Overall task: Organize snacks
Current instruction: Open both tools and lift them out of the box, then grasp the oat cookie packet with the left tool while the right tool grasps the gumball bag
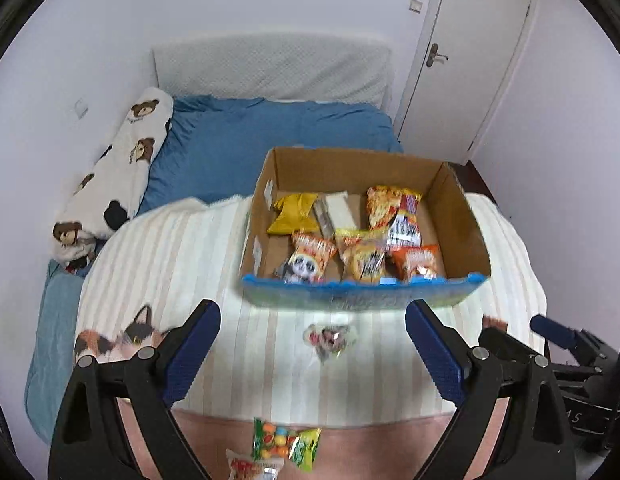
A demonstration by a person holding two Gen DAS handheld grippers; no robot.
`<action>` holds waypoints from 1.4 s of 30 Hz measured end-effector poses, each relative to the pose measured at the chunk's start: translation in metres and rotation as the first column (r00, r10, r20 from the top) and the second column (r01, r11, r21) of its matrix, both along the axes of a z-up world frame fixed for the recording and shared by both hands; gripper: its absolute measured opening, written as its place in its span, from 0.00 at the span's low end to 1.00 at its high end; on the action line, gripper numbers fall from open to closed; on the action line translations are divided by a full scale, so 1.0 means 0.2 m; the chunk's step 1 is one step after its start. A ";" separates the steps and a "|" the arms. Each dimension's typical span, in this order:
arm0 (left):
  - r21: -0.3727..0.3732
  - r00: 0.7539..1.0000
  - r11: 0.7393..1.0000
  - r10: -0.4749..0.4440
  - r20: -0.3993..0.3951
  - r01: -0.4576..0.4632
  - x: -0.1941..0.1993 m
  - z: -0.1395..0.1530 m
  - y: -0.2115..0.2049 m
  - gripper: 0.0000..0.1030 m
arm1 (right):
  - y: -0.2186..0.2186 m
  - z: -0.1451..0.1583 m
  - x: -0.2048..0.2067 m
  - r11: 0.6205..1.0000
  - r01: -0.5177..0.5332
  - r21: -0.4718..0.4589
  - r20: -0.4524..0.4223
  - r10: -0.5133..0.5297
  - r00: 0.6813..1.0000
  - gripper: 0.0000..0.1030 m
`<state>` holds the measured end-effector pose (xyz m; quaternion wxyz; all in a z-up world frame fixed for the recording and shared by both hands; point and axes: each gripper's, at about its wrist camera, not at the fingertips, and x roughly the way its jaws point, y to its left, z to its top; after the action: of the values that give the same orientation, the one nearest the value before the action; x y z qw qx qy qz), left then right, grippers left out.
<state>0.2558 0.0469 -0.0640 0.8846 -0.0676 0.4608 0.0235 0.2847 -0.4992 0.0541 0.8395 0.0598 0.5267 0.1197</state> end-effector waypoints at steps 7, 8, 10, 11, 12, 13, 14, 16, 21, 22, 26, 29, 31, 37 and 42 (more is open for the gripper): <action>0.007 0.972 0.997 0.078 -0.224 -0.078 -0.31 -0.38 0.15 0.92 | -0.09 -0.36 -0.29 0.995 0.046 0.093 -0.209 -0.026 0.978 0.97; -0.017 0.952 0.993 0.105 -0.286 -0.115 -0.36 -0.48 0.20 0.92 | -0.11 -0.42 -0.34 0.993 0.068 0.101 -0.241 -0.042 0.970 0.97; -0.070 0.917 0.982 0.137 -0.374 -0.175 -0.45 -0.65 0.27 0.92 | -0.16 -0.53 -0.41 0.988 0.110 0.111 -0.288 -0.074 0.955 0.97; -0.114 0.889 0.967 0.159 -0.430 -0.229 -0.51 -0.76 0.33 0.92 | -0.18 -0.57 -0.44 0.984 0.135 0.116 -0.311 -0.093 0.946 0.97; -0.150 0.864 0.950 0.174 -0.472 -0.274 -0.56 -0.84 0.36 0.92 | -0.22 -0.64 -0.49 0.979 0.168 0.119 -0.344 -0.118 0.932 0.97; -0.185 0.840 0.930 0.185 -0.511 -0.318 -0.60 -0.92 0.39 0.92 | -0.24 -0.68 -0.52 0.975 0.188 0.118 -0.366 -0.134 0.921 0.97; -0.244 0.805 0.888 0.201 -0.558 -0.391 -0.66 -1.02 0.44 0.92 | -0.26 -0.71 -0.54 0.973 0.200 0.115 -0.377 -0.144 0.915 0.97; -0.304 0.733 0.794 0.242 -0.636 -0.526 -0.75 -1.19 0.51 0.91 | -0.29 -0.77 -0.59 0.970 0.222 0.103 -0.399 -0.164 0.902 0.97; -0.364 0.622 0.598 0.304 -0.721 -0.714 -0.83 -1.42 0.59 0.91 | -0.33 -0.85 -0.66 0.969 0.235 0.076 -0.414 -0.183 0.891 0.97; -0.347 0.616 0.605 0.318 -0.721 -0.717 -0.83 -1.43 0.59 0.91 | -0.33 -0.87 -0.67 0.969 0.237 0.076 -0.419 -0.184 0.889 0.97; -0.262 0.728 0.830 0.229 -0.646 -0.493 -0.70 -1.38 0.44 0.91 | -0.32 -0.86 -0.69 0.975 0.213 0.066 -0.413 -0.168 0.895 0.97; -0.174 0.796 0.941 0.136 -0.590 -0.291 -0.69 -1.32 0.31 0.91 | -0.34 -0.85 -0.69 0.980 0.192 0.053 -0.421 -0.152 0.894 0.97; -0.149 0.808 0.970 0.068 -0.585 -0.190 -0.71 -1.32 0.25 0.91 | -0.36 -0.86 -0.69 0.981 0.188 0.040 -0.437 -0.152 0.887 0.97; -0.146 0.835 0.987 -0.019 -0.549 -0.074 -0.80 -1.26 0.19 0.91 | -0.41 -0.93 -0.73 0.983 0.182 0.033 -0.492 -0.142 0.859 0.97; -0.164 0.843 0.986 -0.099 -0.528 0.013 -0.83 -1.19 0.14 0.91 | -0.28 -0.97 -0.73 0.994 0.105 0.039 -0.513 -0.070 0.856 0.97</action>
<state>0.0891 0.0741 -0.3028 0.7138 -0.1128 0.6909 -0.0203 0.1380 -0.5550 -0.1390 0.6723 0.1410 0.7225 0.0785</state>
